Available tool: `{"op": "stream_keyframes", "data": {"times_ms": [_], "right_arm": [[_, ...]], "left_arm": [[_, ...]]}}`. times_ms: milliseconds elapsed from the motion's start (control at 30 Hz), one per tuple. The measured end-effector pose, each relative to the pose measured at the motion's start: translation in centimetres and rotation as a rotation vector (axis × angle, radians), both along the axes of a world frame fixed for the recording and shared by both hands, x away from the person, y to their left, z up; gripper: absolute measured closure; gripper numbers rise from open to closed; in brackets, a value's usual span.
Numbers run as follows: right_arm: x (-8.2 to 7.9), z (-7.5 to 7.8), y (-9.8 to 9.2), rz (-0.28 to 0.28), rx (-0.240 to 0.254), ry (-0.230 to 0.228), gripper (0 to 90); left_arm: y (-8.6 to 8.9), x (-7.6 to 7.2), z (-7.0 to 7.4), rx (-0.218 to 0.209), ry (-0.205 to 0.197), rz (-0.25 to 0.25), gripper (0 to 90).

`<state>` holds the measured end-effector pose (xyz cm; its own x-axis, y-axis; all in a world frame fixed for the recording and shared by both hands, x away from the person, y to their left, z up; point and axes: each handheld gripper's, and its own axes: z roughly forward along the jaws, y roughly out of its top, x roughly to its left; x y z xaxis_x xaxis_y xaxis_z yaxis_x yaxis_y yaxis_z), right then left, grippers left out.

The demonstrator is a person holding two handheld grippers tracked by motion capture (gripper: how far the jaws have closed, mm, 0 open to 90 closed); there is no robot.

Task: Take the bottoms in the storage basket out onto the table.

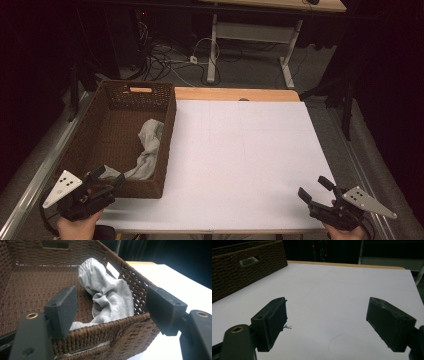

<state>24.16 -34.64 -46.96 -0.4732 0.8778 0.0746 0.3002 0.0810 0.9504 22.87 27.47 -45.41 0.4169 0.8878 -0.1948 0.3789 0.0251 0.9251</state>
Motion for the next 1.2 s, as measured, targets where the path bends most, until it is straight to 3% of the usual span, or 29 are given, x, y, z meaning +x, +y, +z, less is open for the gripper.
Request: {"op": "stream_keyframes", "data": {"times_ms": [367,1033,1200], "right_arm": [[0.0,0.0,0.0,0.0,-0.003,-0.001,17.5],[0.0,0.0,0.0,0.003,-0.001,0.0,17.5],[0.0,0.0,0.0,0.011,-0.006,-0.003,17.5]], "left_arm": [[-0.4,-0.3,0.5,0.02,-0.04,-0.041,30.6],[-1.2,0.1,1.0,0.03,-0.041,-0.067,30.0],[-1.3,0.2,1.2,0.005,-0.043,-0.081,30.0]]}}
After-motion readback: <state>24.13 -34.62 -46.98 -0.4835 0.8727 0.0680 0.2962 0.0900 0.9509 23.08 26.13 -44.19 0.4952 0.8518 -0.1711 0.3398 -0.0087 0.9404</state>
